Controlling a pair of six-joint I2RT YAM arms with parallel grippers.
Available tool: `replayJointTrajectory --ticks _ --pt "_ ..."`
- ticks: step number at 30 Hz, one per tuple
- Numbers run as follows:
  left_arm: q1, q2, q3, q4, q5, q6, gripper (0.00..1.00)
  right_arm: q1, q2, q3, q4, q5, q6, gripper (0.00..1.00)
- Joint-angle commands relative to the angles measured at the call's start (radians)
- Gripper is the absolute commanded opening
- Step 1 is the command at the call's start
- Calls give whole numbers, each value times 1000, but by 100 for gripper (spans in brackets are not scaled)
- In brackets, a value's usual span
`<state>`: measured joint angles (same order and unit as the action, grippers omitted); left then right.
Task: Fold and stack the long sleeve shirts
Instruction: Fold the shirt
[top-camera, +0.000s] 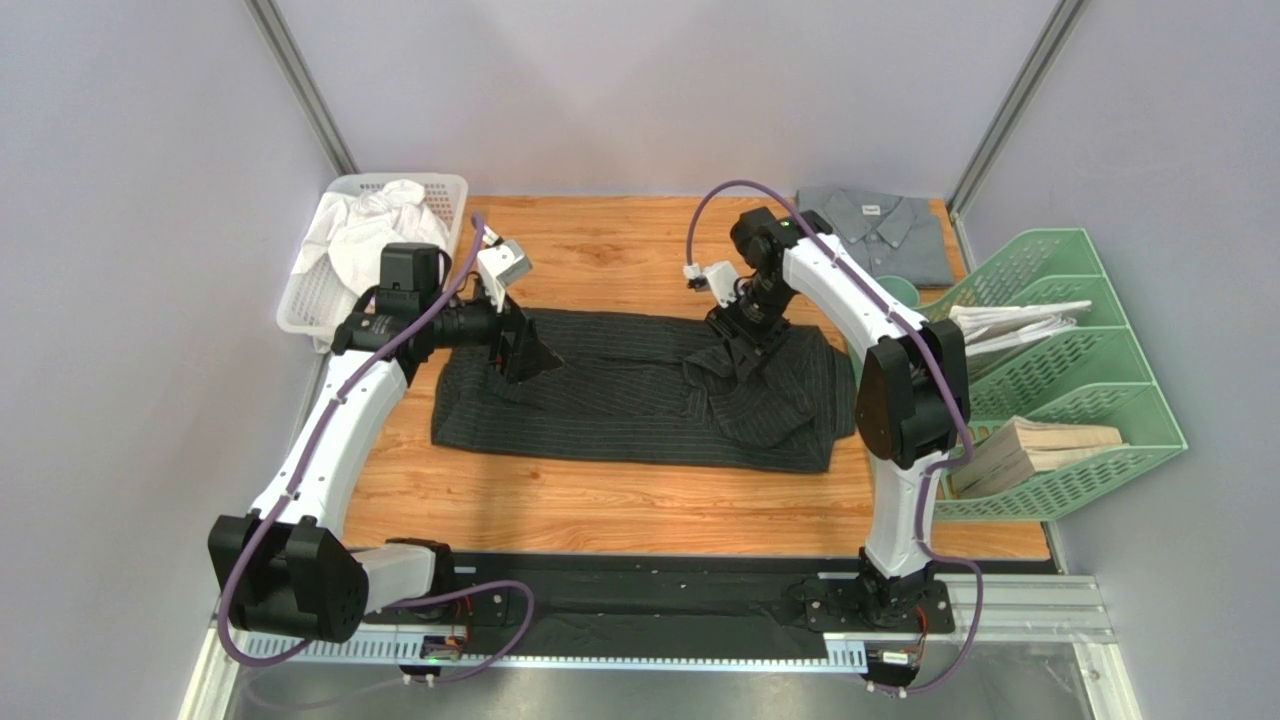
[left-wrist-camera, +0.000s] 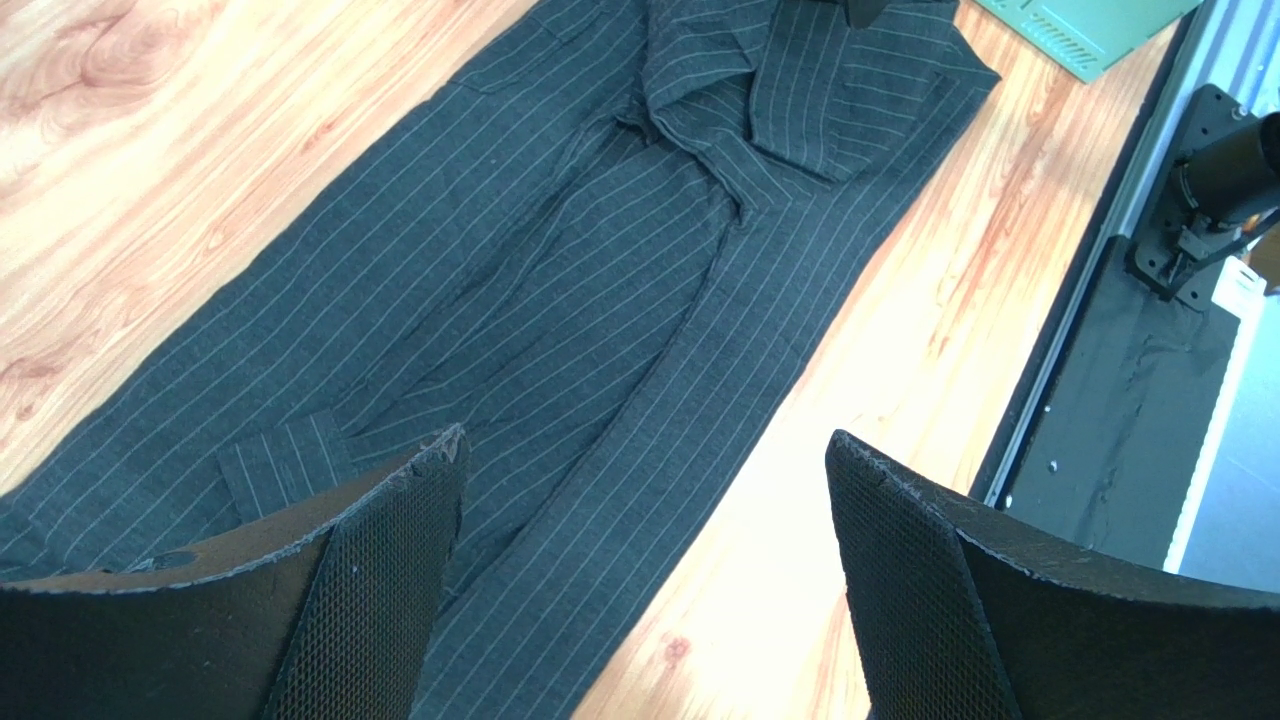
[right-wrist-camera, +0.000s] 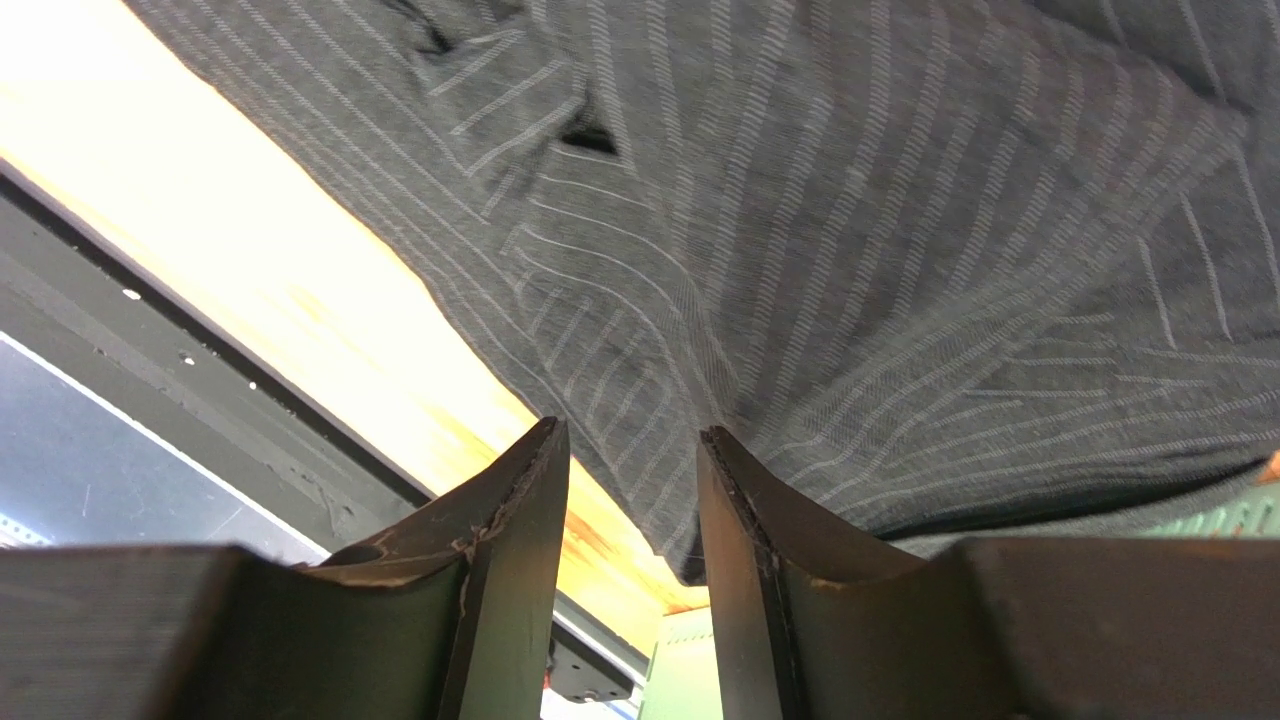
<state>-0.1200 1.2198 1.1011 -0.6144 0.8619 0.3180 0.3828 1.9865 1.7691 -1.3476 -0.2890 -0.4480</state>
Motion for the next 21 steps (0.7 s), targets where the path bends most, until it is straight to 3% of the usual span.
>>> replayJointTrajectory --ticks 1,12,21 --pt "0 -13 26 -2 19 41 93 50 -51 4 -133 -10 12 42" --pt "0 1 46 -8 14 43 93 50 -17 -62 1 267 34 52" --pt "0 7 48 -1 15 32 93 51 23 -92 61 286 37 57"
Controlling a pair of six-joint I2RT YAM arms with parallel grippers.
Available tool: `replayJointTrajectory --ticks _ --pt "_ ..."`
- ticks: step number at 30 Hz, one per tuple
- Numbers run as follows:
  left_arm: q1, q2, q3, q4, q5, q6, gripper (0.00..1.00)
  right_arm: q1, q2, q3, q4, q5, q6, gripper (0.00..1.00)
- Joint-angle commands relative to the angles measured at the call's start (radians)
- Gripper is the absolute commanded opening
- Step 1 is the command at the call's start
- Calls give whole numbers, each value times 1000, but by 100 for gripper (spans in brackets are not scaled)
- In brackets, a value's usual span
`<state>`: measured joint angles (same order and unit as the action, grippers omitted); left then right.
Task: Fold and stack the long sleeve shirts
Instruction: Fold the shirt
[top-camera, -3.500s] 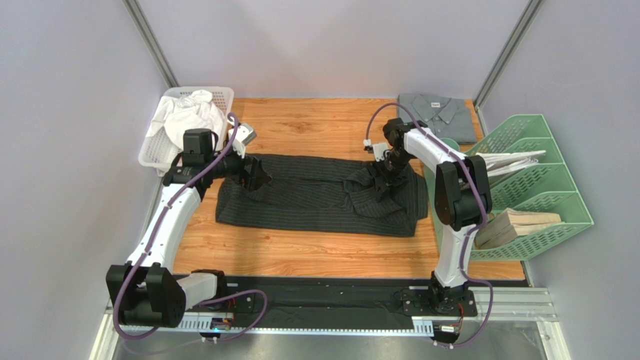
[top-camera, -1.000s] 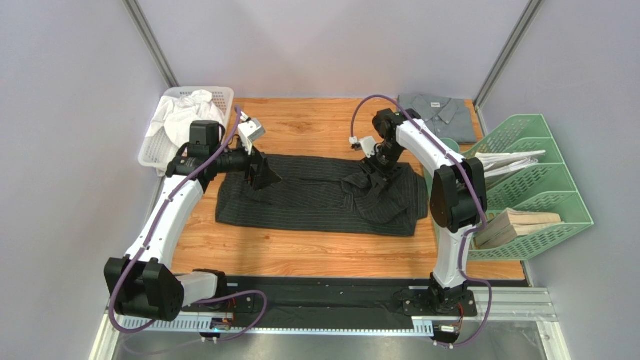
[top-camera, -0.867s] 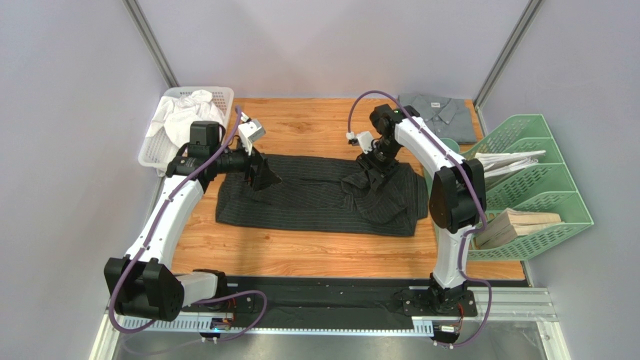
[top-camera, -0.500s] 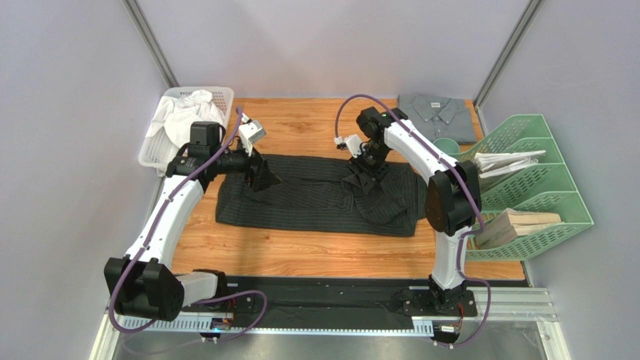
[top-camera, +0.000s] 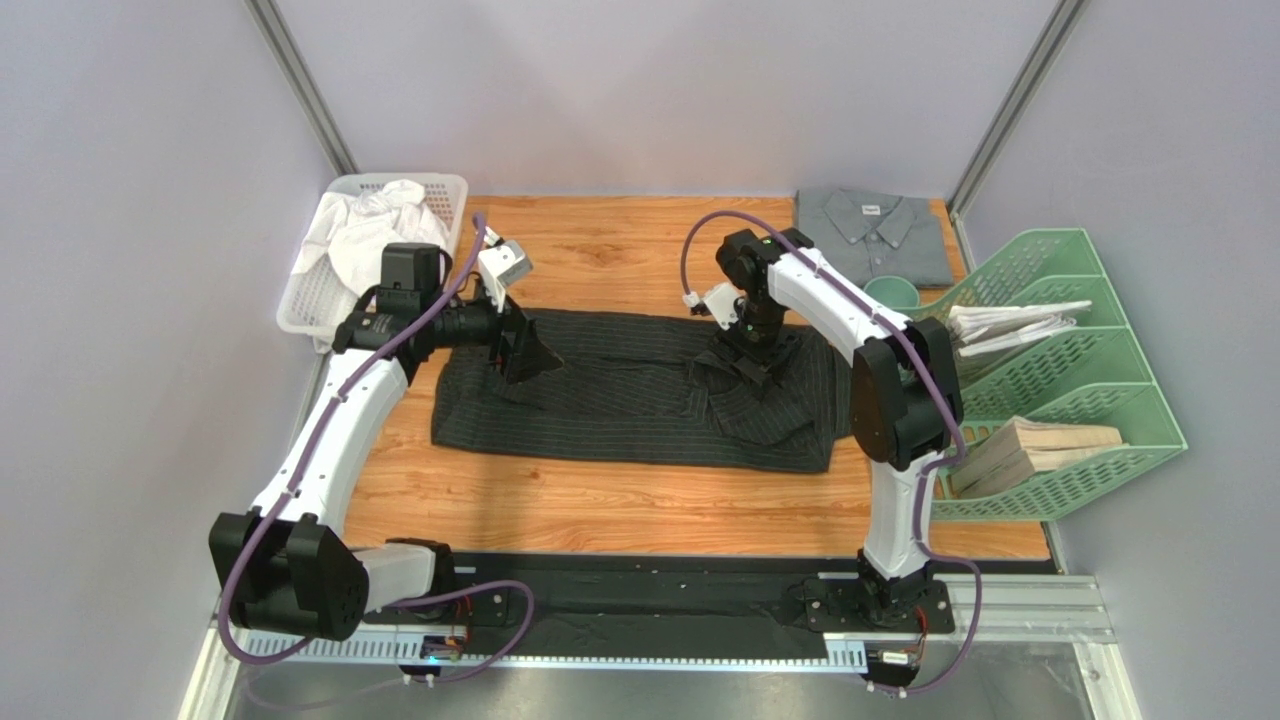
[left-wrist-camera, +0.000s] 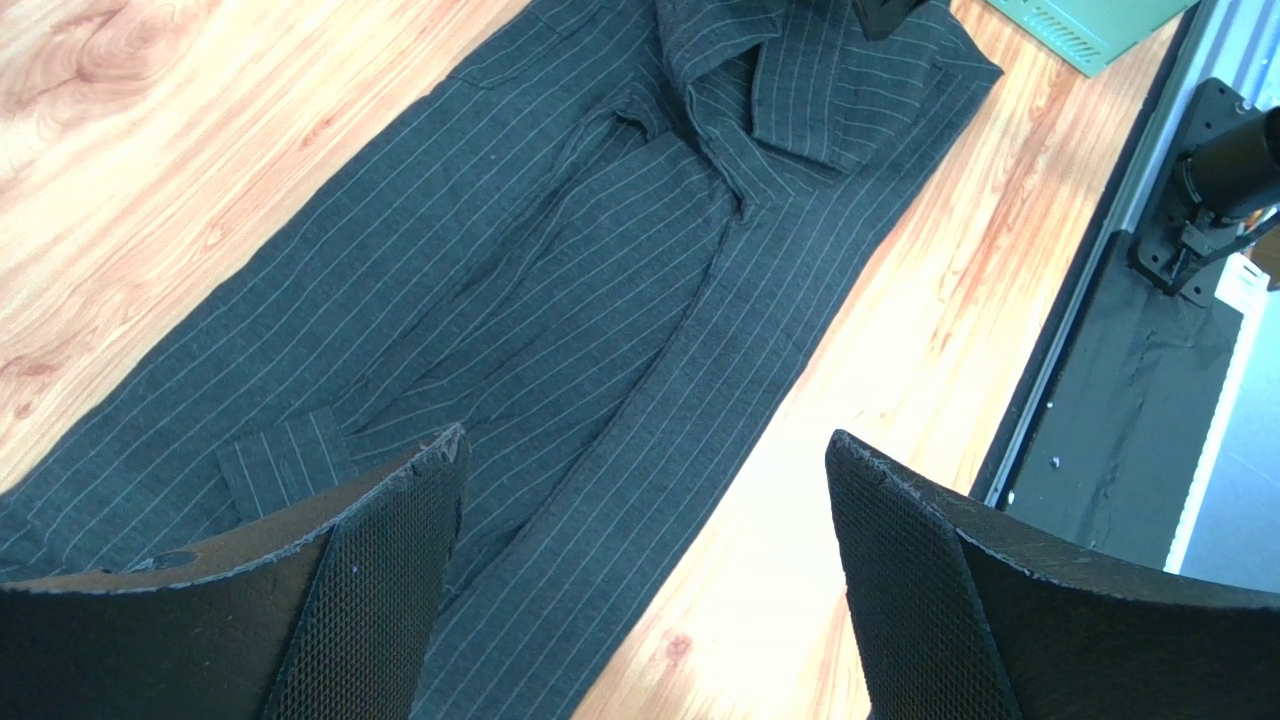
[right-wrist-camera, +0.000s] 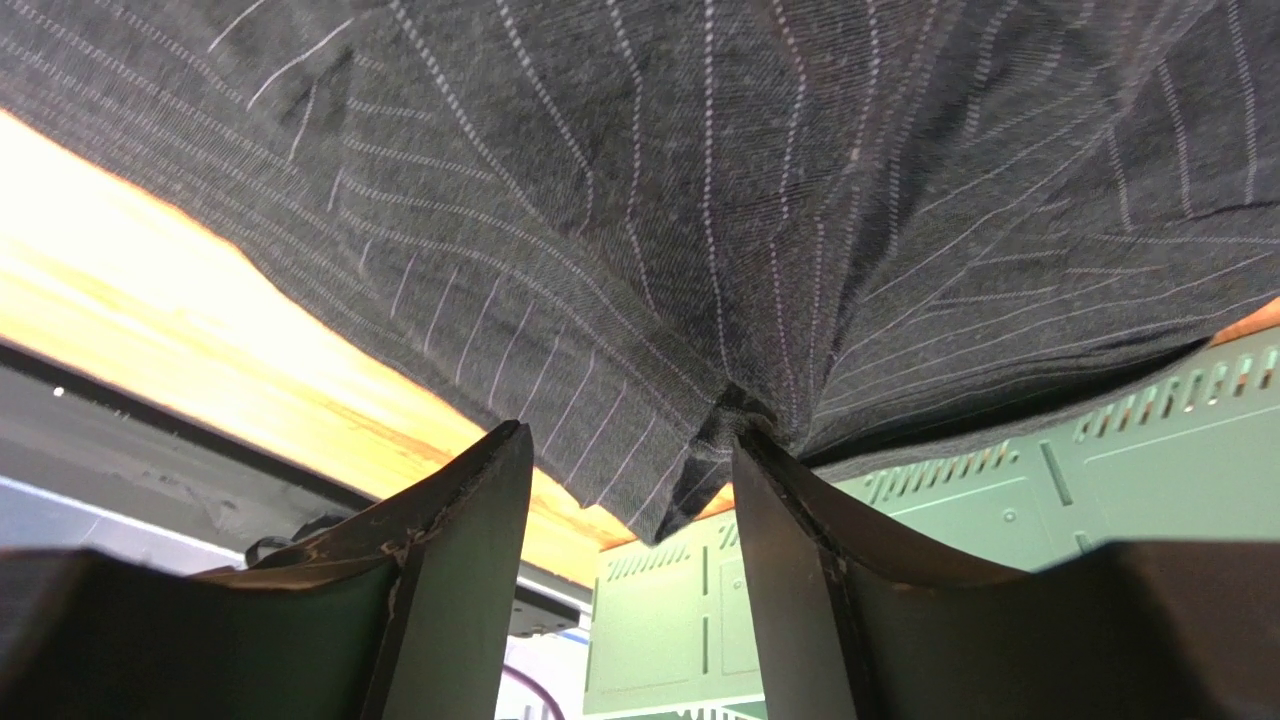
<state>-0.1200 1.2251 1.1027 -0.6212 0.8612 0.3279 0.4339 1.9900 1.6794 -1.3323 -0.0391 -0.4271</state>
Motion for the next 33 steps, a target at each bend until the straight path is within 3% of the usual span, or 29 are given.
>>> replayJointTrajectory --ticks 1,8,10,16,24,33 --pt "0 5 48 6 16 23 93 0 26 -1 45 38 17 57" --pt "0 5 56 2 13 25 93 -37 93 28 -4 -106 25 51" --pt "0 5 56 -2 12 26 93 -58 96 32 -33 -157 19 44" --pt "0 -3 52 -5 16 36 93 -73 -21 66 -119 -370 -51 0" --pt "2 -12 77 -6 64 33 93 -80 -233 158 -98 -582 -128 0" --pt "0 -24 149 60 72 -12 98 -78 -206 477 37 -593 -45 0"
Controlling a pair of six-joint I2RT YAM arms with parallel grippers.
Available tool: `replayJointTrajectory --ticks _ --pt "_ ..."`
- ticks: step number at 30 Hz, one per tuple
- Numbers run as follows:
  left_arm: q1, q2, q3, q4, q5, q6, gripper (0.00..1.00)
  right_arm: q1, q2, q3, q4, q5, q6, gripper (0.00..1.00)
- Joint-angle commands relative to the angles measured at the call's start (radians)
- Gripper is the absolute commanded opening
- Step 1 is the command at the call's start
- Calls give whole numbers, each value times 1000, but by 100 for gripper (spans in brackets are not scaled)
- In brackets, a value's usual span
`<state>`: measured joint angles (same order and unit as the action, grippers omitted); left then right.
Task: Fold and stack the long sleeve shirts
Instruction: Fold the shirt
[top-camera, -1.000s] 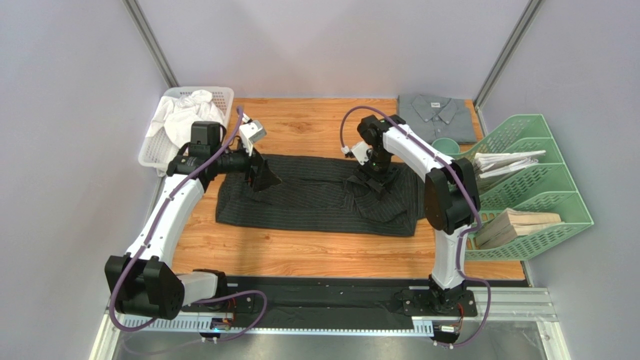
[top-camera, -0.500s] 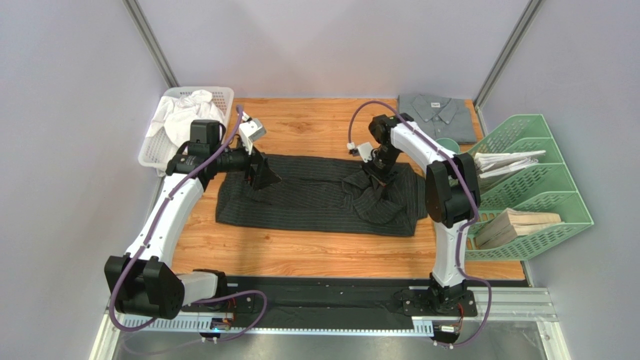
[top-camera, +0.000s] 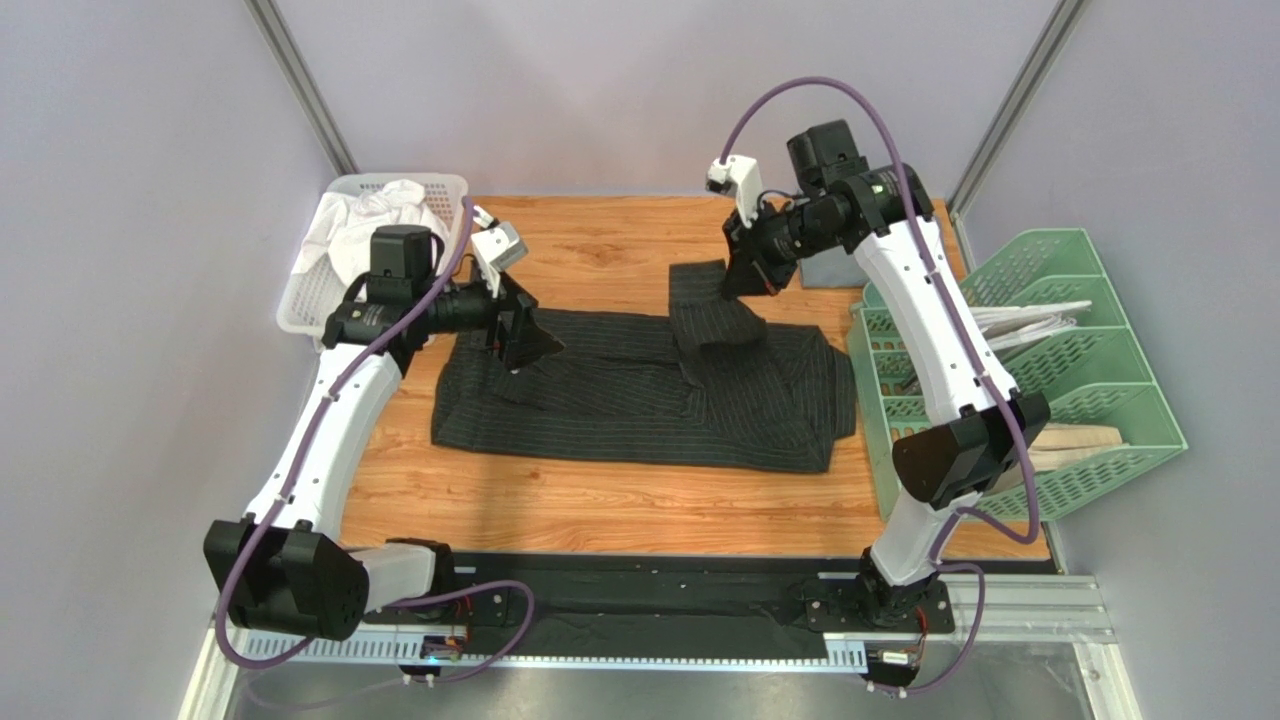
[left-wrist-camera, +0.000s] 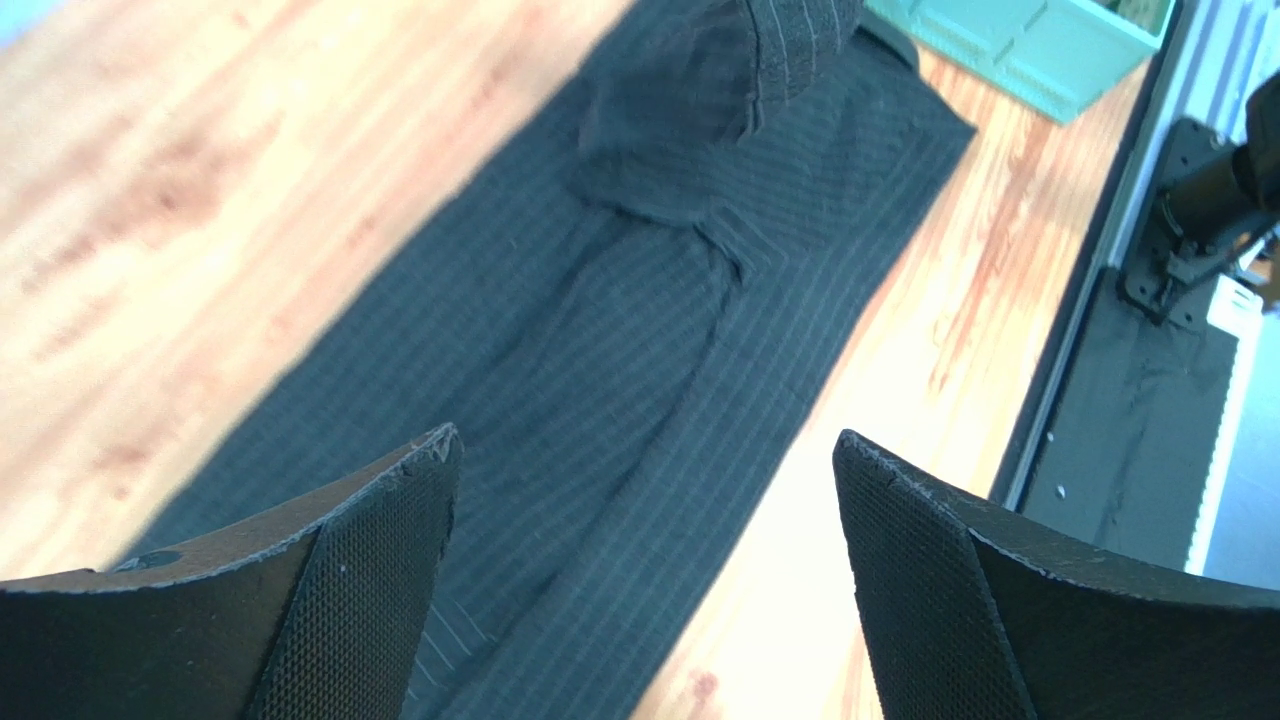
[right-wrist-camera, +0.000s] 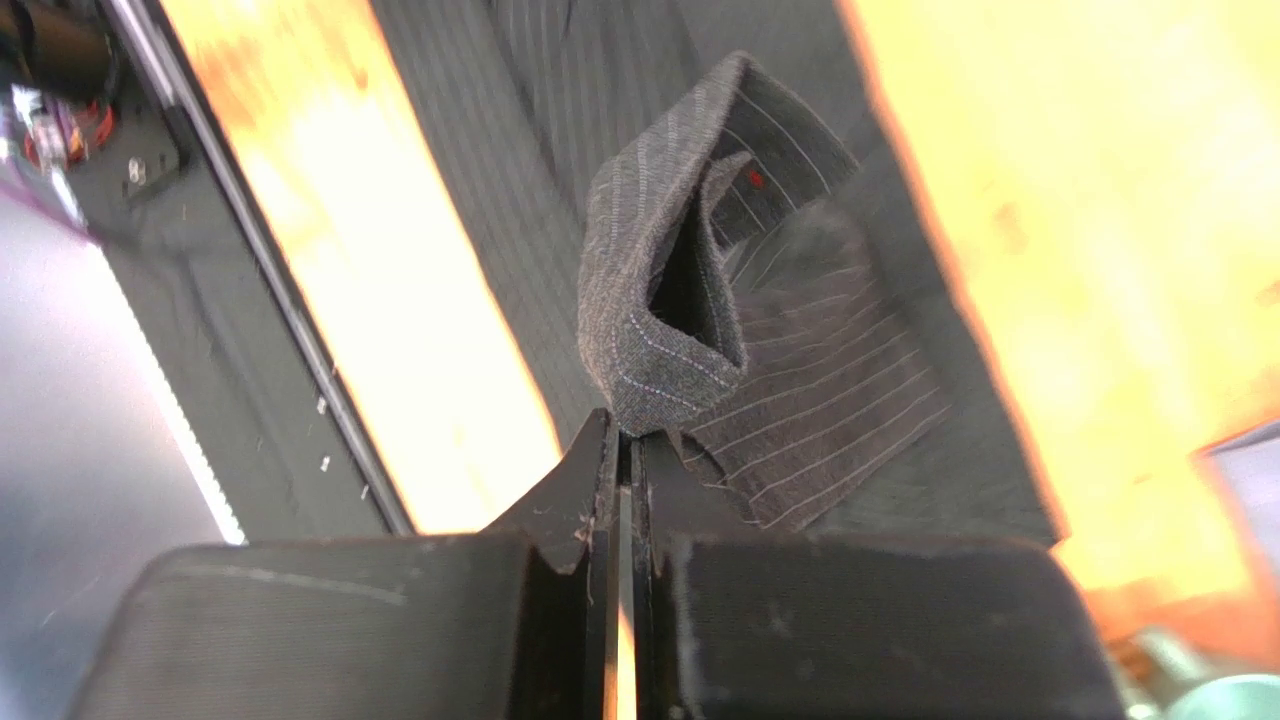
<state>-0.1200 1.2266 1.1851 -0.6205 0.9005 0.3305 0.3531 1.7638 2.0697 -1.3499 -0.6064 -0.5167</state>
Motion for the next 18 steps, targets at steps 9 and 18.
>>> replayJointTrajectory --ticks 9,18 --pt "2 -33 108 149 -77 -47 99 24 6 61 429 74 118 0" --pt "0 -32 139 208 -127 -172 99 206 -88 -187 644 382 198 0"
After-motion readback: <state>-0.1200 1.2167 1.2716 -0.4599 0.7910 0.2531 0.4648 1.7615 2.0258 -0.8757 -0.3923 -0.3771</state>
